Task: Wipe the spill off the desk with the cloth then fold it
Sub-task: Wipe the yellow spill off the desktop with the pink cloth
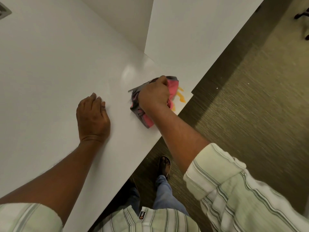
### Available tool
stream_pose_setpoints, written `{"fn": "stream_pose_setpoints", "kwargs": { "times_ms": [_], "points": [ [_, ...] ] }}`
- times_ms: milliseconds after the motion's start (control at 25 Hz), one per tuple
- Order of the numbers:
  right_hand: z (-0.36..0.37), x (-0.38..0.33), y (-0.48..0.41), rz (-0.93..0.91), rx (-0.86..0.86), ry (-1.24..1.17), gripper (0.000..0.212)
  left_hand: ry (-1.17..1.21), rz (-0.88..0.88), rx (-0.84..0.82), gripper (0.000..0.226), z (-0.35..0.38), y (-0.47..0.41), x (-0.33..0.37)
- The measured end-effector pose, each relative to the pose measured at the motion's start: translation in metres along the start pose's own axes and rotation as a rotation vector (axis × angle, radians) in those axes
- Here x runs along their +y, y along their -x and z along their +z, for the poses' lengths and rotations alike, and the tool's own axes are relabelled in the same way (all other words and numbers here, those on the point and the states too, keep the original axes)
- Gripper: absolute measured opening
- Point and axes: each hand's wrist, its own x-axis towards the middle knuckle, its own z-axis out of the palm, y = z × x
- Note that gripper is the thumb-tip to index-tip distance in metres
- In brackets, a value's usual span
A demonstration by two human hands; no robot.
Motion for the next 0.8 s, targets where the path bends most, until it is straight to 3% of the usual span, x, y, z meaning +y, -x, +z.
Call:
{"fn": "stream_pose_setpoints", "kwargs": {
  "times_ms": [320, 640, 800],
  "points": [
    [-0.006, 0.013, -0.012, 0.081, 0.094, -0.124, 0.037, -0.003, 0.016, 0.013, 0.03, 0.001, 0.001, -0.003],
    [0.015, 0.045, 0.021, 0.095, -0.067, -0.125, 0.026, -0.011, 0.027, 0.03, 0.029, 0.002, 0.0, -0.002],
    [0.013, 0.031, 0.036, -0.016, 0.095, -0.15, 0.02, -0.013, 0.039, 0.031, 0.028, 0.003, 0.002, -0.002]
  ]
}}
